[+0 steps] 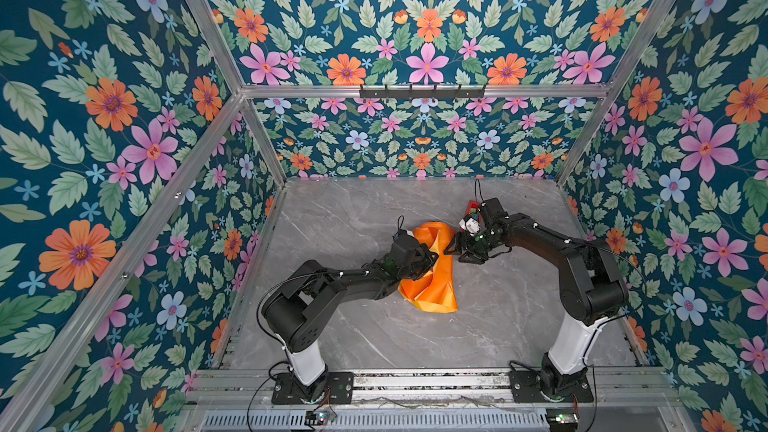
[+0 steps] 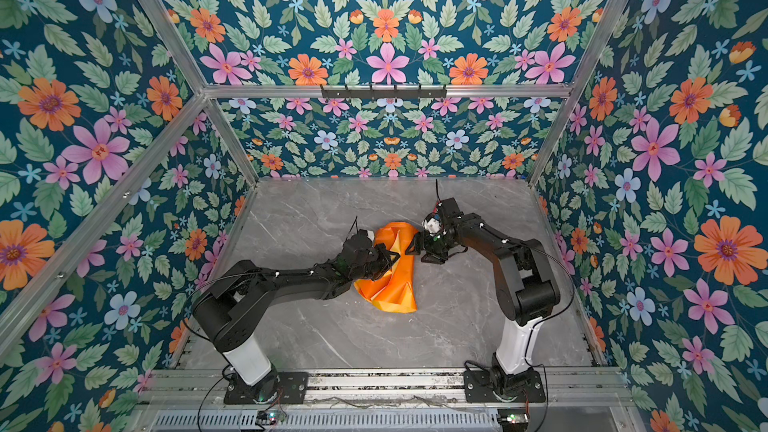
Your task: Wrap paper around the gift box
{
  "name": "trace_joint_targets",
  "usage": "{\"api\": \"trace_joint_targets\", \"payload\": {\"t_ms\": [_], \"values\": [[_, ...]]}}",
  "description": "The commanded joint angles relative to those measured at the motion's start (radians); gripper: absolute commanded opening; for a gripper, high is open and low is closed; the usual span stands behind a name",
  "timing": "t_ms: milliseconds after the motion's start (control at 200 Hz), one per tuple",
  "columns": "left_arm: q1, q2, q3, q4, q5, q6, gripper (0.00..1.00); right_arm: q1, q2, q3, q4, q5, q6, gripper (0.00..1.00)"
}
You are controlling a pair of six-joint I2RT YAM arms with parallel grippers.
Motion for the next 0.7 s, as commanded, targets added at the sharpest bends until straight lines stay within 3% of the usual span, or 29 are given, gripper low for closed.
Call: {"api": "trace_joint_targets", "payload": {"t_ms": [0, 350, 695], "values": [[0.001, 0.008, 0.012, -0.082, 0.008, 0.022, 0.00, 0.000, 0.015, -0.006, 0.022, 0.009, 0.006, 0.70], [0.003, 0.025, 0.187, -0.090, 0.002, 0.061, 0.00, 0.000, 0.049, -0.032, 0.021, 0.057, -0.009, 0.66], [0.013, 0.083, 0.264, -0.131, 0.006, 0.091, 0.00, 0.001, 0.052, -0.027, 0.011, 0.067, -0.022, 0.64]]}}
